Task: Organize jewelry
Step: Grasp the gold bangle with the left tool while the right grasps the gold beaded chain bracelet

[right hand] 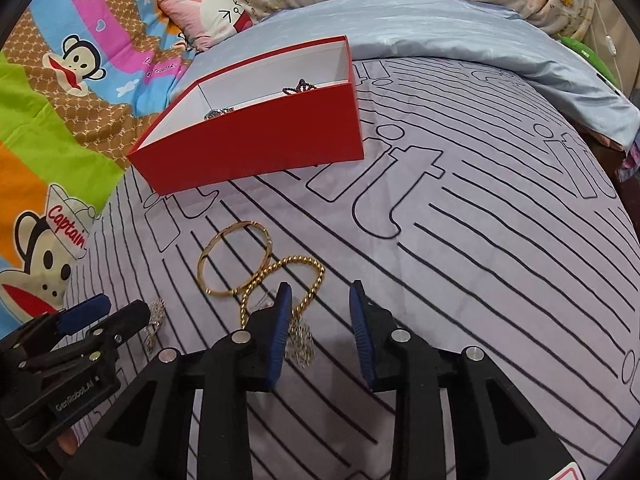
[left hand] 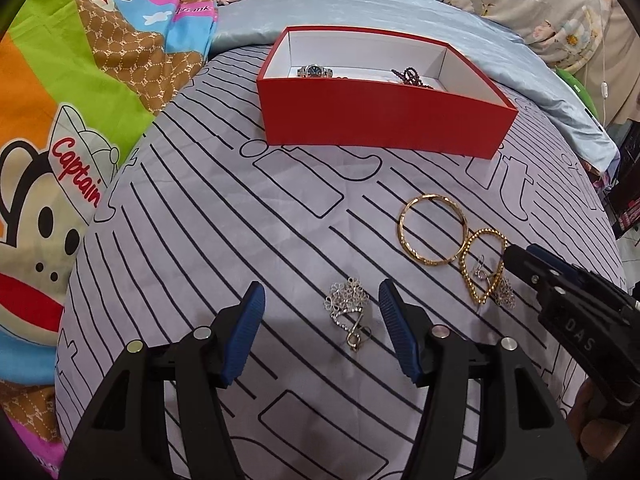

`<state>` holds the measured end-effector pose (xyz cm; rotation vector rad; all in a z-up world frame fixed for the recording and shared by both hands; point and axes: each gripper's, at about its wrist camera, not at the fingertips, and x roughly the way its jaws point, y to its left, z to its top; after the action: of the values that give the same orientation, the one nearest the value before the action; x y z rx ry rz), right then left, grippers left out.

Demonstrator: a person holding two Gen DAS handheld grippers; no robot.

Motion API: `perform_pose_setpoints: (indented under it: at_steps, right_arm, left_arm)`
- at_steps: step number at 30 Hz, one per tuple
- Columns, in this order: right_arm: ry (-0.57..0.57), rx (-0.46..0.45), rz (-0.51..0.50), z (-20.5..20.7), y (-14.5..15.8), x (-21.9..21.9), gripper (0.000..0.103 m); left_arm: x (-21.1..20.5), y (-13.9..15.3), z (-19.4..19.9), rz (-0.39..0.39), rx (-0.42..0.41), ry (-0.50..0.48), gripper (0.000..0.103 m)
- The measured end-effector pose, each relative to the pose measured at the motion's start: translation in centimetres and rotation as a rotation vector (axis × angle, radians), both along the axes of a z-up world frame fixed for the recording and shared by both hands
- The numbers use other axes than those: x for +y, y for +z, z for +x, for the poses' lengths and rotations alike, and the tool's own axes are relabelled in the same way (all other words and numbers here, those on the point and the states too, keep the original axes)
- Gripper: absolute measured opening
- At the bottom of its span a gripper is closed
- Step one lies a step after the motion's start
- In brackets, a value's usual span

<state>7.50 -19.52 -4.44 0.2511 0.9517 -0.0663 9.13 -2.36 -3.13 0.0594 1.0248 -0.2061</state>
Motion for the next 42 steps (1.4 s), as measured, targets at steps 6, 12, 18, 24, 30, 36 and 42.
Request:
perform_pose_setpoints:
  at_steps: [6, 12, 18, 24, 30, 36, 42]
  right_arm:
    - [0.012, 0.007, -0.04, 0.9, -0.5, 0.4, 0.011]
    - [-0.005, 0.005, -0.023, 0.8, -0.6, -0.5, 0.003]
    - [-0.023, 0.002, 0.009, 0.3, -0.6, -1.1, 0.003]
    - [-0.053, 0.003, 0.036, -0.4, -0.5, -2.3, 0.003]
    - [-0.061, 0.003, 0.046, -0.8, -0.6, -2.8, 0.003]
    - [-0.063, 0.003, 0.05, -0.9, -0.7, -2.9, 0.003]
    - [-0.065, 0.0, 0.053, -1.1, -0.5, -3.0, 0.003]
  left_arm:
    - [-0.7, -0.2, 1.1, -0.007, 0.005, -0.003, 0.057]
    - [-2.2, -0.1, 2.2, -0.024, 0.003, -0.03, 0.057]
    - [-4.3, -0.7, 3.5, -0.026, -0.001, -0.059, 0.057]
    - [-6.1, -0.7, 3.8, -0.055, 0.007, -0.102, 0.062]
    - [-7.8, -1.4, 3.9, -0.039, 0.018, -0.129, 0.07]
    - [-8.7, -1.9, 3.7, 0.005, -0.012, -0.13, 0.071]
    - [-8.5, -1.8, 3.5, 0.008, -0.034, -0.138, 0.056]
